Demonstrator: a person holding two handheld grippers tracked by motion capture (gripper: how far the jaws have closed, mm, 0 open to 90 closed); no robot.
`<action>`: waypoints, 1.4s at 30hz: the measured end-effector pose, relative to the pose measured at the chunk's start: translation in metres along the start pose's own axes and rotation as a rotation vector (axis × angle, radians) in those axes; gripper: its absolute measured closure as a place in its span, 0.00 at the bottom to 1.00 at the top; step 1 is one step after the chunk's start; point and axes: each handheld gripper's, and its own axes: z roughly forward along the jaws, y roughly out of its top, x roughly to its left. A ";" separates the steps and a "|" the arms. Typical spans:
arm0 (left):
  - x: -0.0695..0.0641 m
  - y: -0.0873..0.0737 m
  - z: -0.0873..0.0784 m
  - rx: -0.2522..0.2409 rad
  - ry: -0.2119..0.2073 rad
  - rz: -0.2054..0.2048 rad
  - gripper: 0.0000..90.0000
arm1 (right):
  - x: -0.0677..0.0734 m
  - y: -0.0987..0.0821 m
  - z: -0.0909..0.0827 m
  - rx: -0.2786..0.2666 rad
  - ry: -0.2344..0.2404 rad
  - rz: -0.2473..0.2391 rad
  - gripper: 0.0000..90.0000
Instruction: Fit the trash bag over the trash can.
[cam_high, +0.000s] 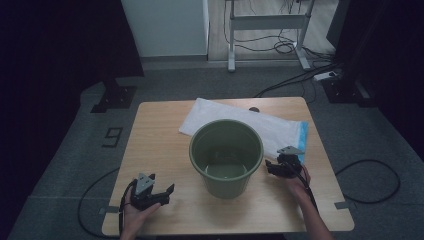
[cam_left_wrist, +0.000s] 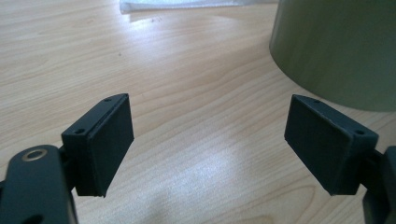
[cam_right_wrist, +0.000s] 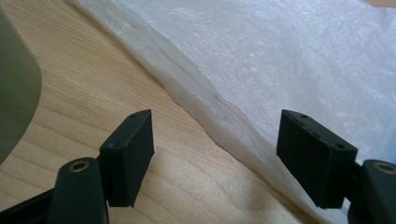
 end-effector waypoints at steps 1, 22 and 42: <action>0.000 0.000 0.000 0.001 -0.001 0.001 0.17 | 0.000 0.001 0.002 0.005 0.006 0.000 0.31; 0.000 -0.005 0.003 0.034 -0.004 -0.001 0.17 | -0.013 0.004 0.009 0.036 0.004 0.043 0.94; 0.007 -0.007 0.004 0.047 0.005 -0.008 0.18 | -0.026 -0.073 -0.105 -0.059 -0.032 0.109 0.99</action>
